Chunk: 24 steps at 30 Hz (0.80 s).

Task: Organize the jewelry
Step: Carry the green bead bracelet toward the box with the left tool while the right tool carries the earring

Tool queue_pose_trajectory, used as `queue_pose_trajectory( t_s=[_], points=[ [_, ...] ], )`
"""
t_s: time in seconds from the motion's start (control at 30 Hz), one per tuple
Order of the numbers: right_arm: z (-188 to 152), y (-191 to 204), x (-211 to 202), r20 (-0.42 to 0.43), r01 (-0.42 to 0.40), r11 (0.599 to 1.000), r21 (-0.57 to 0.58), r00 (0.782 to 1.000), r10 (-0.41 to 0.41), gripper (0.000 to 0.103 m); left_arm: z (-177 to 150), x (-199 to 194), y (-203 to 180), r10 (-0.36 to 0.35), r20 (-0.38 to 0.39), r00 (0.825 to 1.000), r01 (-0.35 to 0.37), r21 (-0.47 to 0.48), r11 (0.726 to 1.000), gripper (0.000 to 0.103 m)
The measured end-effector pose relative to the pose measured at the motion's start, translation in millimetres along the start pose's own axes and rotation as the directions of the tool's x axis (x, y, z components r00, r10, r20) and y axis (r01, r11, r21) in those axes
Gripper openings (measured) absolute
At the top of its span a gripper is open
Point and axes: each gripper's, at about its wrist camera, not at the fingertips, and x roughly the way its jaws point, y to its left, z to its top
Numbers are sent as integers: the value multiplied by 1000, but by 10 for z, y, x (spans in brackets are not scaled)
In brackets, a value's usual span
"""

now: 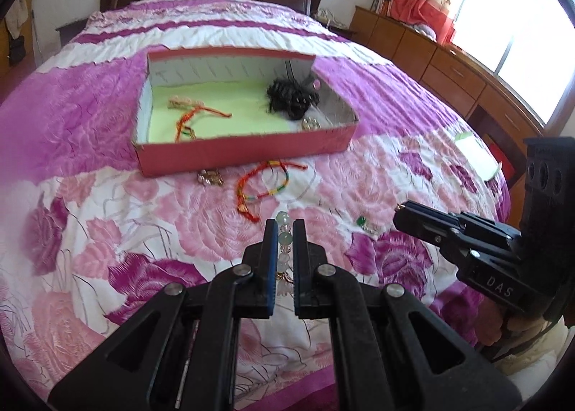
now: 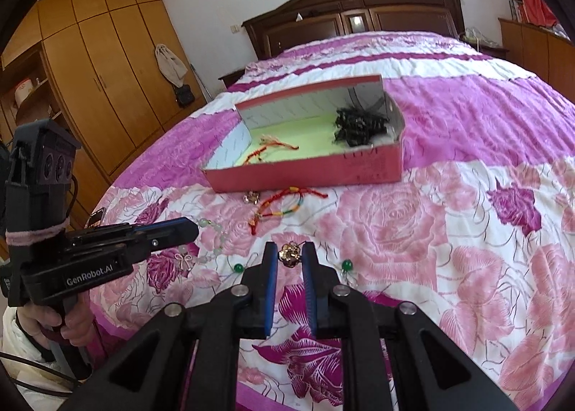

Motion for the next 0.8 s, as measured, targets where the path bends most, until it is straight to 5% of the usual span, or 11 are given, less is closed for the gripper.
queue_pose_trajectory(
  t_s=[0.4,0.8],
  points=[
    [203,55,-36,139,34,999,-27,990,-30,15,203,-74,26,67,144,987,-71,21,997,0],
    [520,78,88,240,85,995,-54,968,-70,15,480,-47,159,114,309,944,-119,-4,993,0]
  ],
)
